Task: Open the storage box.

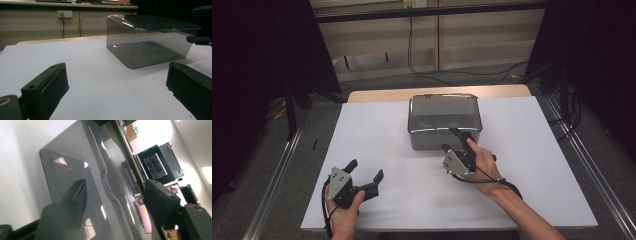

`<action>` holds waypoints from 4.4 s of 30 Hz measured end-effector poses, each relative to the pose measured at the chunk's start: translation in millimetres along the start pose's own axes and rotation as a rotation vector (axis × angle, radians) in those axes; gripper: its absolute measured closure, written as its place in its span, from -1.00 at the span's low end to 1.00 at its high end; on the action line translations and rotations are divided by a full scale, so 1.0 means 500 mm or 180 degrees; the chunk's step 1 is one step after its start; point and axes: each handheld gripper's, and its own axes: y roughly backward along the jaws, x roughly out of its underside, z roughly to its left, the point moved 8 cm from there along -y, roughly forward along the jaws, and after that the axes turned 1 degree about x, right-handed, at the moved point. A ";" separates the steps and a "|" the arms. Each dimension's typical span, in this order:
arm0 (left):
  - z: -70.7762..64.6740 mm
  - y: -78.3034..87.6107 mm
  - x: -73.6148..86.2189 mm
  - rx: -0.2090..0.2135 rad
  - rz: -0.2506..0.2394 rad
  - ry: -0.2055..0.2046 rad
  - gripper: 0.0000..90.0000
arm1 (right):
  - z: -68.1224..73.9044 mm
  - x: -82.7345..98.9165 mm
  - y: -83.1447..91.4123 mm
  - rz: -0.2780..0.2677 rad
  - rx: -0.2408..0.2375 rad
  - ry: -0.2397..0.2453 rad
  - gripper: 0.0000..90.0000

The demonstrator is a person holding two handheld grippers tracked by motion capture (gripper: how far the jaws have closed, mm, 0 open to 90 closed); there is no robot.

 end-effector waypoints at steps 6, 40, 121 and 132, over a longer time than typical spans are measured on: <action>0.002 0.001 0.002 0.0006 0.0024 -0.0015 -0.92 | 0.003 0.003 -0.015 0.0135 0.0042 0.0305 0.00; -0.004 -0.004 0.000 0.0050 0.0041 -0.0054 -0.92 | 0.008 0.005 -0.030 0.0238 0.0104 0.0774 0.71; -0.063 -0.211 -0.105 0.0782 -0.0044 -0.0403 -0.90 | -0.058 -0.020 -0.023 0.0015 0.0287 0.0527 0.76; -0.055 -0.256 -0.106 0.0739 -0.0024 -0.0455 -0.83 | -0.063 -0.022 -0.023 0.0014 0.0309 0.0497 0.76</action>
